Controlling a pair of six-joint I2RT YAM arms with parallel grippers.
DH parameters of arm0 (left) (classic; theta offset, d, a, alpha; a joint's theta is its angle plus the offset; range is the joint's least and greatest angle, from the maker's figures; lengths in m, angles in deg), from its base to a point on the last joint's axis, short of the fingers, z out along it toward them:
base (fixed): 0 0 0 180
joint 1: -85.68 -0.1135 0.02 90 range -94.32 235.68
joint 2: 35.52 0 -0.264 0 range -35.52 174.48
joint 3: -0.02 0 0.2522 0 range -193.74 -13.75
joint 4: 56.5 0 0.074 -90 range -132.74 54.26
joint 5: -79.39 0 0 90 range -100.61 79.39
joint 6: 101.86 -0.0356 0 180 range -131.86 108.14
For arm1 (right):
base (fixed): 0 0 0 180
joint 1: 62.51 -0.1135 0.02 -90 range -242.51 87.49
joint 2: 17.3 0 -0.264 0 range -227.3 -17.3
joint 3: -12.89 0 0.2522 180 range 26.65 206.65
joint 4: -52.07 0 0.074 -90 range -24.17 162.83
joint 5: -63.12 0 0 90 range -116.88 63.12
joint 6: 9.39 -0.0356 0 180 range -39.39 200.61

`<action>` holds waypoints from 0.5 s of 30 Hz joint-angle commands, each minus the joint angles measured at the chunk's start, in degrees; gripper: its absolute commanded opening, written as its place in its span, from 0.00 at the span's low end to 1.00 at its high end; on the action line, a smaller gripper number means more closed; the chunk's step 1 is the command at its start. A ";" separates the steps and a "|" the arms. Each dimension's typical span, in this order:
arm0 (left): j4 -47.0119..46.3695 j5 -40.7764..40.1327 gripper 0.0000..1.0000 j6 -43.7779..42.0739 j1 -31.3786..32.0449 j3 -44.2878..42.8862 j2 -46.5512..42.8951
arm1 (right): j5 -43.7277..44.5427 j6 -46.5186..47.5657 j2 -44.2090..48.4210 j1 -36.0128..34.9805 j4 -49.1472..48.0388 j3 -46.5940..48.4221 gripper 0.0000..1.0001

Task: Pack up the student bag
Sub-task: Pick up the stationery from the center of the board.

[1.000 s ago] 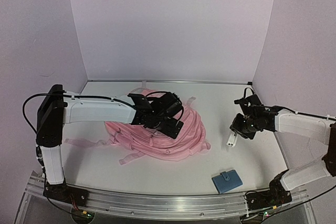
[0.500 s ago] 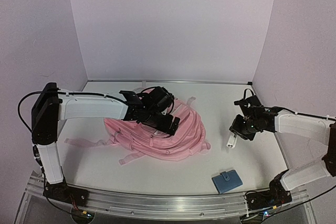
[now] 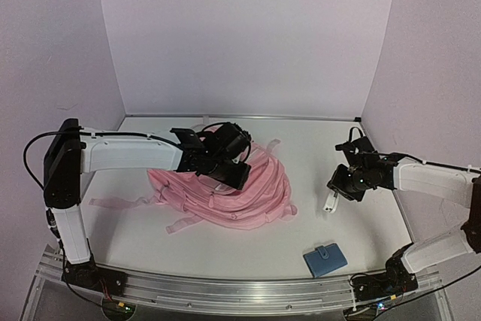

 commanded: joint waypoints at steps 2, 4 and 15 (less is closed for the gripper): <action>4.81 -17.39 0.33 -7.81 2.63 -5.10 1.99 | -2.62 1.04 3.68 -0.07 -3.03 1.61 0.00; 4.39 -18.88 0.19 -9.13 3.31 -5.63 2.25 | -5.10 1.09 4.18 -0.32 -4.07 2.15 0.00; -9.81 -17.09 0.00 -11.23 4.52 -0.51 -8.29 | -13.95 -1.20 -0.52 -9.69 -13.59 9.37 0.00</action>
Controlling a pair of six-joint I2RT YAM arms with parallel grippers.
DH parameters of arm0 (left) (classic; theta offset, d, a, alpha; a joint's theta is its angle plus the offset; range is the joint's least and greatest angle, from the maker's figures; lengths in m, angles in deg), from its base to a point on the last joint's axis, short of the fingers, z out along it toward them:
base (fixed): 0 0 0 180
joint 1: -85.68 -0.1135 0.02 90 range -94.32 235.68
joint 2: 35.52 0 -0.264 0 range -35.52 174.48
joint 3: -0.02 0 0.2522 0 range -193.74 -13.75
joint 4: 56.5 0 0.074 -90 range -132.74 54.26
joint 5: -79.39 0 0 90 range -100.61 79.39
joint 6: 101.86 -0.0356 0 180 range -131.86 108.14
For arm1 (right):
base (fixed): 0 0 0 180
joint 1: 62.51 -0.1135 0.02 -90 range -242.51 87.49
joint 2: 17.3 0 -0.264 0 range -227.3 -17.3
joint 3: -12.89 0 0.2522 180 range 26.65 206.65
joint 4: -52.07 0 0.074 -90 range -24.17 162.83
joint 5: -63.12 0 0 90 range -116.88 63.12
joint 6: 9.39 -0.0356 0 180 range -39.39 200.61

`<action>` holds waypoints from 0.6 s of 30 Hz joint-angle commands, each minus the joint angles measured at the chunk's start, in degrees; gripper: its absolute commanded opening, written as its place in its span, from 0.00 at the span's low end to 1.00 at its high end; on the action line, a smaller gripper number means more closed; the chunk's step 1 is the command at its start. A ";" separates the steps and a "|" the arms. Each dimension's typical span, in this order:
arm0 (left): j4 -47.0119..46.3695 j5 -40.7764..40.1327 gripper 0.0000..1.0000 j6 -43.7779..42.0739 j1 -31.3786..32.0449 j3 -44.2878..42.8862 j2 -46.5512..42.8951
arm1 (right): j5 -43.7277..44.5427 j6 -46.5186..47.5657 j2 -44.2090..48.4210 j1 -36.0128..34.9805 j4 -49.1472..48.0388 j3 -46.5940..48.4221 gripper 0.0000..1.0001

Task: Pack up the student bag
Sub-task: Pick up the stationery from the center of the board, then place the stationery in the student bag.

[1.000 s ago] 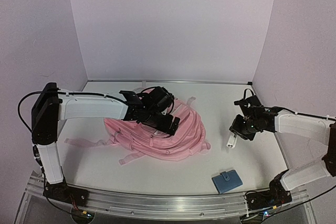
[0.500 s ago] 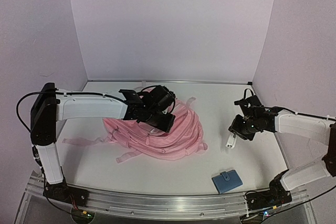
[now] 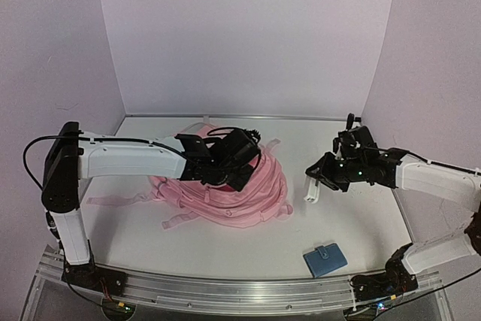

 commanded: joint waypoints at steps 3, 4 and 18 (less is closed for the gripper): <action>-11.11 0.06 0.00 -1.40 -0.59 1.66 -10.51 | -3.05 -2.42 -7.08 -7.58 -10.17 8.63 0.00; -11.16 0.67 0.00 -1.14 -0.61 1.68 -10.78 | -2.93 -2.99 -8.69 -8.58 -11.22 9.65 0.00; -13.65 8.46 0.00 5.18 -0.66 6.15 -14.57 | -4.33 -11.06 -25.57 -10.51 -22.39 22.41 0.00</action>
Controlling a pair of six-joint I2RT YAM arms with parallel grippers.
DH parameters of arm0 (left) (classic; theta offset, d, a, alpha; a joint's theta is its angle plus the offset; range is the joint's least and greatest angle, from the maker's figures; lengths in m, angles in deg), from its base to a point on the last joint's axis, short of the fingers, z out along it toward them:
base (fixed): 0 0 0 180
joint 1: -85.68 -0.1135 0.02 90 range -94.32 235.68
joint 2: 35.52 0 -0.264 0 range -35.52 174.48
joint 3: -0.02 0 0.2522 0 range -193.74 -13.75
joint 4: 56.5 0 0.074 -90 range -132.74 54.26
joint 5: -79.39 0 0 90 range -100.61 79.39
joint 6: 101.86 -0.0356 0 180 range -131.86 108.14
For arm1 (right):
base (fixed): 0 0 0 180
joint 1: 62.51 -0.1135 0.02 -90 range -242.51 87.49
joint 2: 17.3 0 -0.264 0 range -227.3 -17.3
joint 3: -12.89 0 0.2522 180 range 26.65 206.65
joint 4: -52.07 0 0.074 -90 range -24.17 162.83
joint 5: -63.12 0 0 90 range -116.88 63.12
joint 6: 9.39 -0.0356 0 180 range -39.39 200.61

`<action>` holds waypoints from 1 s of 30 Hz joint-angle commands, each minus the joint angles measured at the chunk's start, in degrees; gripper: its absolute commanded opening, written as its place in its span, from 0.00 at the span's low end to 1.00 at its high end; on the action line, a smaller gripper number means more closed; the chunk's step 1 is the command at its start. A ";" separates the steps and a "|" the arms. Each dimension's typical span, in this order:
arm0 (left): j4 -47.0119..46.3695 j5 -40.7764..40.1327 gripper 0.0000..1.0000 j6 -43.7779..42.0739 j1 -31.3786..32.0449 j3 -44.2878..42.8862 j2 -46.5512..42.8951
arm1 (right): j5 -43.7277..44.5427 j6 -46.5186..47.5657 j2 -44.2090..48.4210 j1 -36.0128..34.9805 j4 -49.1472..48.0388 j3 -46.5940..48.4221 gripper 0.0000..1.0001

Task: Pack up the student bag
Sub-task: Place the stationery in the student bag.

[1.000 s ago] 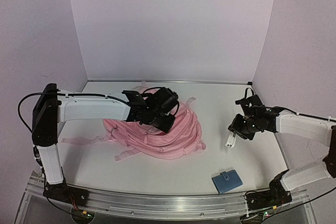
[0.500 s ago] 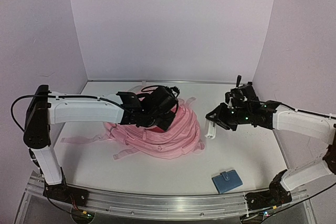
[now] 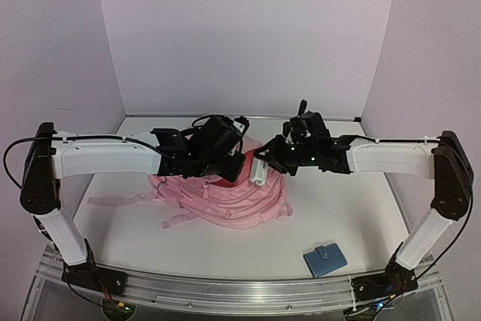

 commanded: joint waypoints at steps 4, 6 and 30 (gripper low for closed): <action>-8.06 3.88 0.00 3.87 0.59 0.56 -6.42 | -1.86 -7.13 -7.22 0.00 -8.64 7.38 0.00; -7.67 3.75 0.00 4.76 0.49 0.31 -6.36 | -1.37 -8.74 -8.51 -0.47 -8.97 7.85 0.00; -10.23 9.83 0.00 13.92 -3.83 5.85 -9.85 | 6.45 -11.56 -8.31 -3.42 -13.83 2.02 0.83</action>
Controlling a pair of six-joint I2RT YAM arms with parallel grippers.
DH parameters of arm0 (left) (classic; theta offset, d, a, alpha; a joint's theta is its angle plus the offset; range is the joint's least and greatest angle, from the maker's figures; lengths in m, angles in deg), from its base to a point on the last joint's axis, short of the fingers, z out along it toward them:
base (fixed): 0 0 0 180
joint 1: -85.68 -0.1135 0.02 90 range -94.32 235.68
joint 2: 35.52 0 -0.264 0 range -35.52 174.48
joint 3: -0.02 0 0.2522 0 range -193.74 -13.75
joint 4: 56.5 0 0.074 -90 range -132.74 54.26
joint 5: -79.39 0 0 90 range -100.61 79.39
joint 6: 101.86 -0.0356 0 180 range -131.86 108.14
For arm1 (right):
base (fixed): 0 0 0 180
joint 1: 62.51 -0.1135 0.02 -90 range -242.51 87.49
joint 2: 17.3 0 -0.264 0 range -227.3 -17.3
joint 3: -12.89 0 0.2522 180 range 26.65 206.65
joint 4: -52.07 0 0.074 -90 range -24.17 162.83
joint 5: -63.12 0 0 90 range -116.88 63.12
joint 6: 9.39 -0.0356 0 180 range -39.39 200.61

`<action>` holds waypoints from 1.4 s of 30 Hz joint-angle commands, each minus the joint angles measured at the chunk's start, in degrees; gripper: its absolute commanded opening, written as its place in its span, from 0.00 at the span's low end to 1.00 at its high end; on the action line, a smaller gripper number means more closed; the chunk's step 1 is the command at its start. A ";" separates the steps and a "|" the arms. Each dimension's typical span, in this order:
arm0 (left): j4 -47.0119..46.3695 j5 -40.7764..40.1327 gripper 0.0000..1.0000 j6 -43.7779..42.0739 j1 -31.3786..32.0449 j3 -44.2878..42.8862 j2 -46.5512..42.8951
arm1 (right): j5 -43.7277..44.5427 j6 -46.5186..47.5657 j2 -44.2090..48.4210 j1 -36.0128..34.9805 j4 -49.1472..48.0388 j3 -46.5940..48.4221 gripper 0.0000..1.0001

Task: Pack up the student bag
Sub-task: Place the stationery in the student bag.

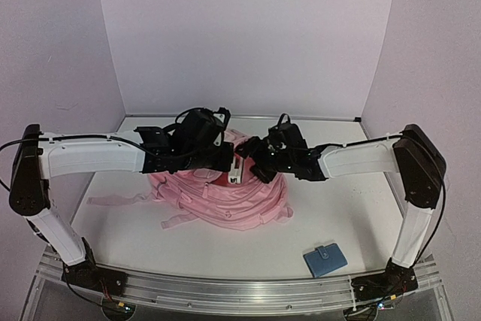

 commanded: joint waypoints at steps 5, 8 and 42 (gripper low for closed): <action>-4.05 3.02 0.00 2.12 -0.60 0.37 -4.68 | 3.02 1.46 6.81 -3.14 -0.80 -5.17 0.72; -3.99 3.22 0.00 2.38 -0.89 0.64 -4.81 | 2.38 1.56 6.29 -4.56 -0.73 -5.01 0.61; -3.11 6.73 0.00 7.14 -8.45 7.77 -9.44 | 15.86 15.45 23.78 -8.33 31.11 -12.43 0.61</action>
